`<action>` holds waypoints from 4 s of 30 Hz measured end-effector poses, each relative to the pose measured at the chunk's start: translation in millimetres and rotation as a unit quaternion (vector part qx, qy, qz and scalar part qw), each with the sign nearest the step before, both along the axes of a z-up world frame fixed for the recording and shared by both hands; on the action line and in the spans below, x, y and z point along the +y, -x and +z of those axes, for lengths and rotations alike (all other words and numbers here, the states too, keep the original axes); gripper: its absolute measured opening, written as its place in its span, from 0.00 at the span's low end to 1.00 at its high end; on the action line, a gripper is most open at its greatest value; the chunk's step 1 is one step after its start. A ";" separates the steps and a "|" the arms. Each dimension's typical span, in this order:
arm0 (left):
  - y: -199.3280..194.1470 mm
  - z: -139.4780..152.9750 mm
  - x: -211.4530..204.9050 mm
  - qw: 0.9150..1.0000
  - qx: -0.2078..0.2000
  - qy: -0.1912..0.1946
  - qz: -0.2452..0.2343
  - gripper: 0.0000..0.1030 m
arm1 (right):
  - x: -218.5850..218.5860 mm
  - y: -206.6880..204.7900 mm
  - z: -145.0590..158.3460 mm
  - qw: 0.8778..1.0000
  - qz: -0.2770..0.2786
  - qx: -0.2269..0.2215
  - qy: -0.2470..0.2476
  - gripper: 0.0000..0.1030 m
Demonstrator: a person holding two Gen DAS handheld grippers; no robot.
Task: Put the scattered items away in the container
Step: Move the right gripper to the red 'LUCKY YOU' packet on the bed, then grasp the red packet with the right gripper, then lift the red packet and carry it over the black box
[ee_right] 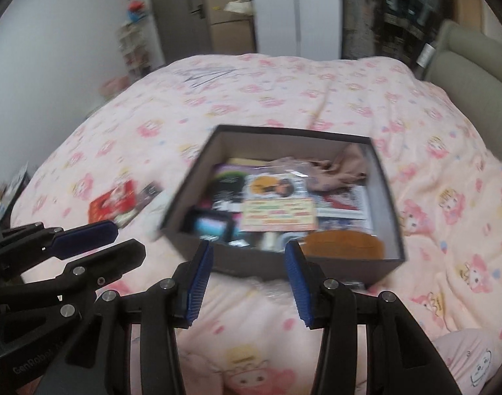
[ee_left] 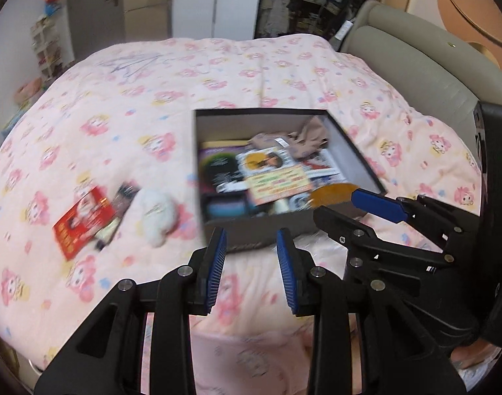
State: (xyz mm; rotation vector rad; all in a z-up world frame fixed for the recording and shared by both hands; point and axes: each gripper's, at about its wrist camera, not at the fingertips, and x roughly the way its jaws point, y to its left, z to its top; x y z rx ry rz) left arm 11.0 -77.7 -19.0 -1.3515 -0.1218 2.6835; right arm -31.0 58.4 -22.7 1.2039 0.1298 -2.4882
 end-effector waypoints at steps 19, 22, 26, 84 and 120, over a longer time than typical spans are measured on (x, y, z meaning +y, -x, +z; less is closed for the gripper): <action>-45.1 -54.7 -165.9 0.991 -0.019 -0.046 0.123 0.30 | -175.6 -15.9 -53.7 0.986 0.142 -0.084 -0.003 0.40; -40.1 -70.2 -186.3 0.988 -0.022 -0.068 0.140 0.40 | -191.6 -1.4 -70.9 0.980 0.160 -0.119 0.014 0.40; -24.9 -92.9 -221.7 0.978 -0.037 -0.091 0.183 0.41 | -215.6 33.7 -83.1 0.981 0.148 -0.127 0.016 0.40; 7.7 -39.7 -160.4 0.979 -0.021 -0.162 0.122 0.42 | -125.5 51.0 -33.9 0.980 0.133 -0.115 0.090 0.40; 185.6 -95.0 79.1 0.988 -0.119 -0.097 -0.003 0.46 | 113.0 149.4 -77.3 0.993 -0.024 -0.089 0.069 0.40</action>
